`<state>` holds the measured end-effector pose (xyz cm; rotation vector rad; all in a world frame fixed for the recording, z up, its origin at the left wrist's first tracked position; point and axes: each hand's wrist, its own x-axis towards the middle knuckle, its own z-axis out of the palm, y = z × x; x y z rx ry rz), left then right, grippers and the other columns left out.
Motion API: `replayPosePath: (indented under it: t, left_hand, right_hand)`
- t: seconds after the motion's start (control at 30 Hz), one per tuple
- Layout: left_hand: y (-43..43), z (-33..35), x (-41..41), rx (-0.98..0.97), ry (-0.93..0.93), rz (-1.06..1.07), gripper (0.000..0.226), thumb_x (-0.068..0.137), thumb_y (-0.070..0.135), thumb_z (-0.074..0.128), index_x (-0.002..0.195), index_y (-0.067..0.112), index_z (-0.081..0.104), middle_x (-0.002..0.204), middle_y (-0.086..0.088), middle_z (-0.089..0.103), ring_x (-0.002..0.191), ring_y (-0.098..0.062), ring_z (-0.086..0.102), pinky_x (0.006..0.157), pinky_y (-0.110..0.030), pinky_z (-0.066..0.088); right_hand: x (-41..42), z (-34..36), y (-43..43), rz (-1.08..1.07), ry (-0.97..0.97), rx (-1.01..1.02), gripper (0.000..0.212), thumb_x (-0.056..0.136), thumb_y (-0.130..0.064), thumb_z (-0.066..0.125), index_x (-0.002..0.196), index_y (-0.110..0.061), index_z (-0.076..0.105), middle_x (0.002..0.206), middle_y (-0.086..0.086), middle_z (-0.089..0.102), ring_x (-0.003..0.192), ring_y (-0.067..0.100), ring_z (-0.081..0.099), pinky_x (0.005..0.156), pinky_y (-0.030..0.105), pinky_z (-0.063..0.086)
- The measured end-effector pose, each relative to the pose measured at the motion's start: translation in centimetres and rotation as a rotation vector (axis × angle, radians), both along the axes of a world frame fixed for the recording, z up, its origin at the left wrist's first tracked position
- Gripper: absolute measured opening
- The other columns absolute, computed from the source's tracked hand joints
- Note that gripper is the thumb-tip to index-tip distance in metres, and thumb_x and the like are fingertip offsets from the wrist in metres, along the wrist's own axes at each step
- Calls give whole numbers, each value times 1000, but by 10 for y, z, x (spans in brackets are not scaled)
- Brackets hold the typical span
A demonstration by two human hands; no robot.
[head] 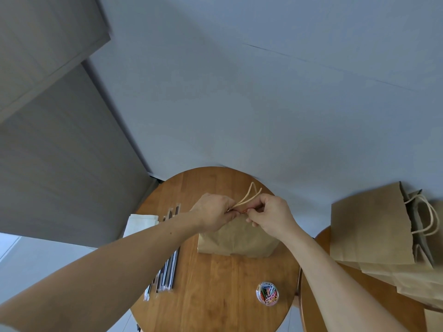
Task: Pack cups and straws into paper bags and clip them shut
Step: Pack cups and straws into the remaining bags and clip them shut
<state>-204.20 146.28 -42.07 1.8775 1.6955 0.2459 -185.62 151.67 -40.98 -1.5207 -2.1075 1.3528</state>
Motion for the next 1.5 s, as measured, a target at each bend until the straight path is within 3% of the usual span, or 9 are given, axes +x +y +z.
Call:
replayPosePath:
  t: [0.23,0.5,0.67,0.83,0.97,1.13,1.27,1.4,1.5]
  left_hand:
    - [0,2,0,-6,19,16,26,101,34,49,96,17,68,78,4,65,73,-16,58,63,-28,36]
    - [-1,4,2,-16,13,-10,26,102,33,49,102,16,69,85,2,68,77,-16,60,69,-29,43]
    - [0,7,0,-20,11,-20,24,101,31,49,100,16,68,84,2,67,77,-16,60,72,-33,46]
    - [0,7,-1,-31,1,-12,24,101,30,50,95,12,66,83,-1,67,77,-19,59,71,-34,45]
    - [1,6,-1,-27,-4,5,24,100,30,51,95,12,67,75,3,60,72,-16,54,66,-32,41]
    - [-1,2,-2,-56,-50,62,19,96,27,57,97,13,69,81,-1,67,77,-19,60,69,-36,48]
    - [-3,0,-4,-53,-114,116,13,92,25,62,98,16,70,85,1,70,79,-17,63,69,-34,50]
    - [-4,-2,-5,3,-23,82,22,98,31,55,94,14,68,77,0,67,72,-18,61,63,-32,44]
    - [-4,-4,-4,54,48,49,29,101,33,49,92,12,67,76,-1,66,71,-20,60,63,-31,33]
  right_hand:
    - [0,-3,-3,-106,12,9,9,73,-15,69,76,-17,61,65,-8,72,63,7,68,67,34,57]
    - [-3,-10,-11,-209,76,48,11,82,-15,65,82,-18,54,57,-2,68,46,10,64,46,21,49]
    - [-3,-11,-15,-156,160,62,16,93,-11,60,95,-26,64,65,-3,70,53,13,66,57,25,56]
    - [-4,-13,-16,-145,172,33,21,98,-5,54,104,-16,71,69,-1,72,61,12,69,67,23,58]
    - [-3,-11,-14,-134,167,25,19,96,-3,58,103,-14,71,75,-3,73,66,7,70,67,15,55]
    - [-4,-11,-11,-139,156,52,21,89,-8,69,91,-29,71,78,-9,73,75,7,70,76,30,58]
    - [-10,-10,-6,-101,113,94,12,85,-16,75,91,-26,74,84,-14,72,82,-1,66,78,22,54]
    - [-14,-10,-4,-55,71,105,9,85,-16,76,91,-22,73,86,-15,71,82,-5,64,76,17,51]
    - [-16,-11,-3,-12,42,114,8,86,-18,75,92,-23,74,87,-15,72,82,-2,66,78,22,54]
